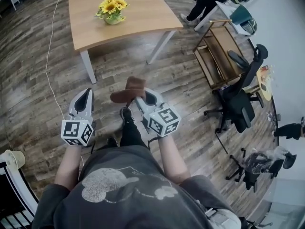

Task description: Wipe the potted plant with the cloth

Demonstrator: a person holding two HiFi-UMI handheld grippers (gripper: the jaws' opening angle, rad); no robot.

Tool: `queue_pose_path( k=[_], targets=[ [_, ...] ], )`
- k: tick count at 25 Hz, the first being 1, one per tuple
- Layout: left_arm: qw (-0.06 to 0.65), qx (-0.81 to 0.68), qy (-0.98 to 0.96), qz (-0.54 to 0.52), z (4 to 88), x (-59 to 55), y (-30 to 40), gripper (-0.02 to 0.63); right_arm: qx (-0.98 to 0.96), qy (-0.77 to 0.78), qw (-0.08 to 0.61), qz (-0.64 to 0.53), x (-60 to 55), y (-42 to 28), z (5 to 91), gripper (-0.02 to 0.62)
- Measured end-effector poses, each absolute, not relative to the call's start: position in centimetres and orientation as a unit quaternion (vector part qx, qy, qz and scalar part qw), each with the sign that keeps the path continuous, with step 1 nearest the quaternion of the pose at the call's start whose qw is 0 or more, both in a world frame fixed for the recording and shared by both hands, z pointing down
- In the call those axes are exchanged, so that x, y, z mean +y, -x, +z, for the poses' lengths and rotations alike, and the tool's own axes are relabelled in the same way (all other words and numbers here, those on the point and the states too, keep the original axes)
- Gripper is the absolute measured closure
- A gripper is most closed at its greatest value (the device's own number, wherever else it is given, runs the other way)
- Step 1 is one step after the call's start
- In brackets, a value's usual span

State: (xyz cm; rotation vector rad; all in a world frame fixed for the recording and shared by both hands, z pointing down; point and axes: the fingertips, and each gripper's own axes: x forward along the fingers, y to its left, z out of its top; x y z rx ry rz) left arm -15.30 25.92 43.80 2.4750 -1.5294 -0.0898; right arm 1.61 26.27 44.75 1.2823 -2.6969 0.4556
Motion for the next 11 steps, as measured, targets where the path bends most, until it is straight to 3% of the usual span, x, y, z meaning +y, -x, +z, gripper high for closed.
queue_pose_path(
  k=[11],
  targets=[
    [0.081, -0.52, -0.85, -0.013, 43.0, 27.8, 14.3, 0.588, -0.884, -0.435, 0.055, 0.158, 28.6, -2.0, 45.1, 0.548]
  ],
)
